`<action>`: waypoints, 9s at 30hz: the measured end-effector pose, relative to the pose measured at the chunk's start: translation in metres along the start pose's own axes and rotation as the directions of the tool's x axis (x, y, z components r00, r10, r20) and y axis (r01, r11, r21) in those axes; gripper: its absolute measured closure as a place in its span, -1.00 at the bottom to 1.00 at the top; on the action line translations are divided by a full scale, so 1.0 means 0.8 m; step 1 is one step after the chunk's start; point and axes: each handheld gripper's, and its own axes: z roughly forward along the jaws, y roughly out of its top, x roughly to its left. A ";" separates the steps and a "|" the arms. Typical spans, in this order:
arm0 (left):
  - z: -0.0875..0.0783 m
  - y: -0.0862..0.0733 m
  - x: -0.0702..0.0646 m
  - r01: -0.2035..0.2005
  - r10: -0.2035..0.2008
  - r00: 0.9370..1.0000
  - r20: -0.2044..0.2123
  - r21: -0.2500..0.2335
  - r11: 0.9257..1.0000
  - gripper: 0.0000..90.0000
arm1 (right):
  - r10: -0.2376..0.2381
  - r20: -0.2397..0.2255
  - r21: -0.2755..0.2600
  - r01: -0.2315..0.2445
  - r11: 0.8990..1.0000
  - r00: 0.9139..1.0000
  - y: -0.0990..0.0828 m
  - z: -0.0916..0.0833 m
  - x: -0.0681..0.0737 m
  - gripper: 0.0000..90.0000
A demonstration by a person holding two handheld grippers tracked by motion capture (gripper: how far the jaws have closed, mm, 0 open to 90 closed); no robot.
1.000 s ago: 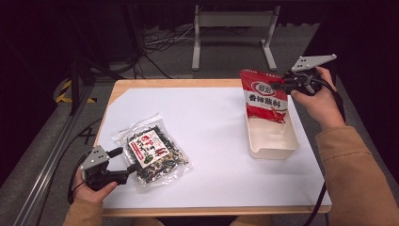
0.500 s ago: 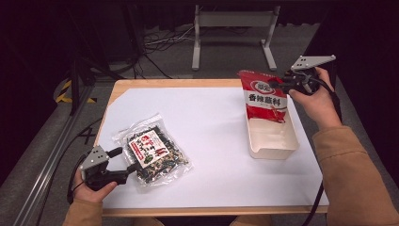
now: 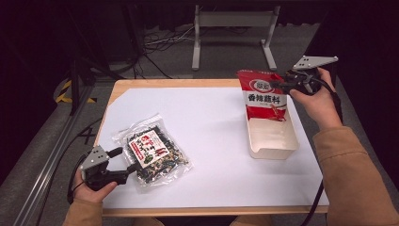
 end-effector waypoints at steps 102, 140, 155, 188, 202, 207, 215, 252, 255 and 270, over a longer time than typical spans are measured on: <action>0.003 0.001 -0.002 -0.009 0.009 1.000 0.003 0.007 1.000 -0.61 | 0.160 0.210 0.286 -0.218 0.933 0.964 -0.119 0.027 -0.004 0.86; 0.015 0.010 0.003 -0.019 0.019 1.000 -0.025 0.019 1.000 -0.58 | 0.256 0.180 0.110 -0.278 0.954 0.950 -0.108 -0.032 0.018 0.22; 0.012 0.015 0.002 -0.027 0.028 0.999 -0.041 0.016 1.000 -0.62 | 0.184 0.056 -0.026 -0.183 0.983 0.981 -0.096 -0.073 0.073 0.14; 0.009 0.021 0.051 0.126 -0.121 0.983 -0.136 0.030 0.992 -0.86 | 0.069 -0.127 -0.090 -0.081 0.993 0.989 -0.114 -0.046 0.149 -0.01; 0.006 0.030 0.084 0.249 -0.226 0.954 -0.199 0.098 0.964 -0.71 | 0.049 -0.149 -0.101 -0.065 0.993 0.988 -0.114 -0.037 0.164 -0.04; 0.014 0.022 0.094 0.312 -0.281 0.932 -0.229 0.107 0.944 -0.64 | 0.022 -0.145 -0.106 -0.037 0.994 0.989 -0.110 -0.033 0.169 -0.05; 0.026 0.010 0.105 0.413 -0.367 0.894 -0.258 0.153 0.898 -0.52 | 0.009 -0.145 -0.117 -0.026 0.993 0.989 -0.107 -0.032 0.176 -0.09; 0.085 0.001 0.111 0.489 -0.423 0.857 -0.294 0.208 0.847 -0.70 | 0.005 -0.114 -0.106 -0.017 0.994 0.993 -0.114 -0.026 0.183 -0.15; 0.088 0.002 0.109 0.490 -0.423 0.856 -0.295 0.207 0.847 -0.67 | 0.006 -0.112 -0.105 -0.018 0.994 0.994 -0.114 -0.026 0.183 -0.15; 0.096 0.016 0.091 0.459 -0.336 0.854 -0.399 0.272 0.846 0.06 | 0.034 -0.058 -0.089 -0.039 0.995 0.998 -0.118 -0.026 0.178 -0.15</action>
